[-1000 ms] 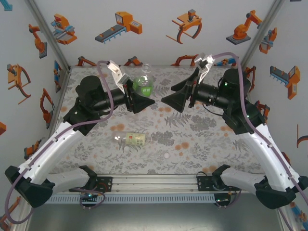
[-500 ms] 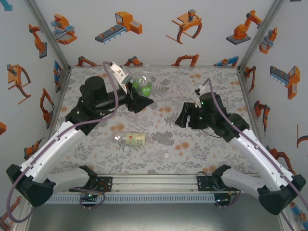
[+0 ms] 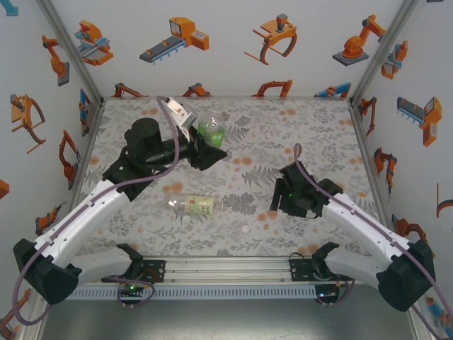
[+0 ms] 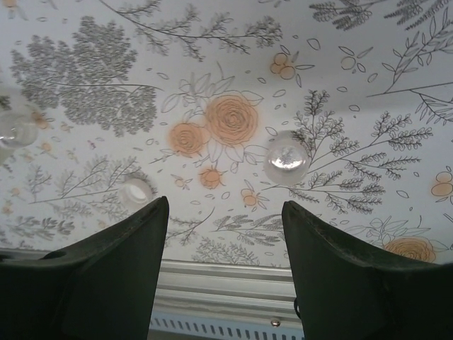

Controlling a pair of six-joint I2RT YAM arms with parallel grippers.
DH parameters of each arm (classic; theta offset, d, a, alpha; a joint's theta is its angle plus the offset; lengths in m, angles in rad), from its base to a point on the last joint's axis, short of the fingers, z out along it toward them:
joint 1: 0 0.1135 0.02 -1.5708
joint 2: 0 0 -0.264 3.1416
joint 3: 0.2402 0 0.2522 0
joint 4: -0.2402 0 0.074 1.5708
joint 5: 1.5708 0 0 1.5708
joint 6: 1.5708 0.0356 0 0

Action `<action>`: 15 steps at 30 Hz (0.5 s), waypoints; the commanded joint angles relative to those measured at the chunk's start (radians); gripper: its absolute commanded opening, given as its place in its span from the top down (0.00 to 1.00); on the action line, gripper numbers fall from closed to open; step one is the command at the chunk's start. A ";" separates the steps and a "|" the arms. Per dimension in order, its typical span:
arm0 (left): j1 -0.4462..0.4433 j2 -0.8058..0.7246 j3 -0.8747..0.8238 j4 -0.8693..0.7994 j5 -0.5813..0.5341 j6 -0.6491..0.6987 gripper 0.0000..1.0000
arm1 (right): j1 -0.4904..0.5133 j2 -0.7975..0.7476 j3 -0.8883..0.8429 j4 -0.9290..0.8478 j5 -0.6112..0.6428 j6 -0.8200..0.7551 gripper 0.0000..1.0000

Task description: Screw on the bottle caps

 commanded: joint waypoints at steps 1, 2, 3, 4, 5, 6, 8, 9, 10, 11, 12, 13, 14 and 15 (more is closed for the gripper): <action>-0.002 -0.031 -0.013 0.061 0.002 -0.036 0.85 | 0.007 0.014 -0.044 0.032 0.036 0.054 0.40; -0.002 -0.034 -0.016 0.060 0.004 -0.035 0.85 | 0.008 0.017 -0.058 0.040 0.036 0.058 0.40; -0.002 -0.034 -0.017 0.058 0.003 -0.033 0.85 | 0.008 0.020 -0.067 0.046 0.038 0.061 0.41; -0.002 -0.034 -0.016 0.056 0.002 -0.033 0.85 | 0.006 0.023 -0.078 0.055 0.040 0.064 0.41; -0.002 -0.032 -0.016 0.055 0.000 -0.031 0.85 | 0.007 0.023 -0.088 0.063 0.043 0.066 0.41; -0.002 -0.032 -0.016 0.055 -0.001 -0.032 0.85 | 0.007 0.024 -0.094 0.068 0.048 0.069 0.42; -0.002 -0.028 -0.014 0.056 -0.002 -0.037 0.85 | 0.007 0.027 -0.109 0.081 0.054 0.076 0.43; -0.002 -0.026 -0.011 0.057 -0.002 -0.039 0.86 | 0.007 0.028 -0.113 0.088 0.054 0.078 0.43; -0.002 -0.025 -0.011 0.057 -0.004 -0.042 0.85 | 0.007 0.030 -0.119 0.096 0.055 0.080 0.43; -0.003 -0.022 -0.010 0.060 -0.005 -0.047 0.86 | 0.008 0.035 -0.123 0.101 0.054 0.083 0.44; -0.003 -0.022 -0.010 0.064 -0.005 -0.049 0.86 | 0.007 0.037 -0.127 0.108 0.052 0.083 0.44; -0.002 -0.020 -0.010 0.065 -0.002 -0.049 0.85 | 0.007 0.042 -0.129 0.113 0.052 0.083 0.44; -0.002 -0.018 -0.008 0.065 0.000 -0.049 0.86 | 0.007 0.047 -0.129 0.113 0.052 0.082 0.45; -0.002 -0.017 -0.006 0.063 0.001 -0.048 0.86 | 0.007 0.052 -0.127 0.112 0.052 0.083 0.45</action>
